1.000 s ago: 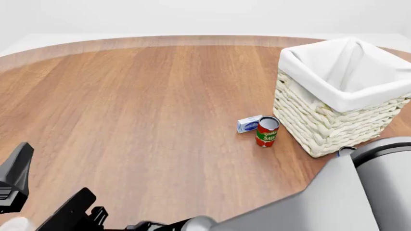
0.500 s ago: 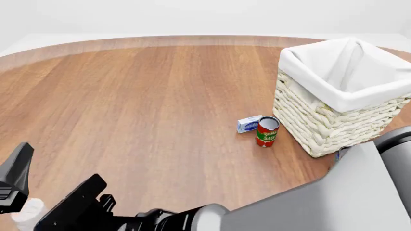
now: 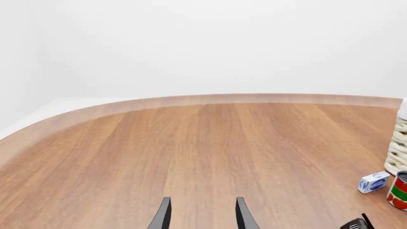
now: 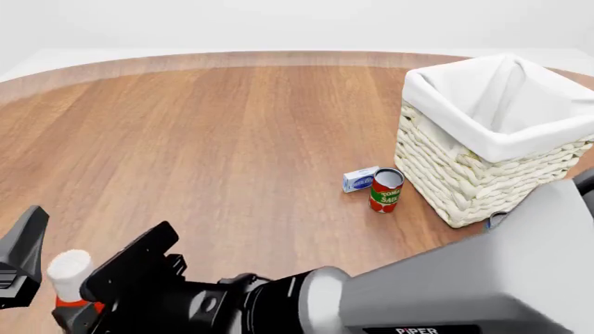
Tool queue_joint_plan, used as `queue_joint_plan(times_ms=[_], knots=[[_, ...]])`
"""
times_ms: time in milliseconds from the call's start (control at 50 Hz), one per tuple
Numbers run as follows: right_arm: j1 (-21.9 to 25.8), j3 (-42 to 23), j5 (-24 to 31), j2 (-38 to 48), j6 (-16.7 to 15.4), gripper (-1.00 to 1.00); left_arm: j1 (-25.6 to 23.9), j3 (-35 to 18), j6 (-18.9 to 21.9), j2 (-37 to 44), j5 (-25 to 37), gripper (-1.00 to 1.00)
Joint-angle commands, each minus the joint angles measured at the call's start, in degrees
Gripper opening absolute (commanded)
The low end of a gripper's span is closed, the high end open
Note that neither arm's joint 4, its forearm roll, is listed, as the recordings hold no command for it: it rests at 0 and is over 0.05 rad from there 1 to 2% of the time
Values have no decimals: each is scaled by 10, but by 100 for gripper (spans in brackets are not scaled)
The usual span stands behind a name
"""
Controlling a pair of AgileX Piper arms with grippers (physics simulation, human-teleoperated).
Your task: Pick up the ketchup, and put it in the basket.
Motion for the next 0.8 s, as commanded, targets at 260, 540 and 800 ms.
queue_joint_plan(times_ms=[260,540,800], knots=[[-75,34,-27,-59,17,-100,0,0,0,0,0,100],[-119,71,-27,-150,-2,-100,0,0,0,0,0,100],[-157,70,14,-208,-27,-100,0,0,0,0,0,100]])
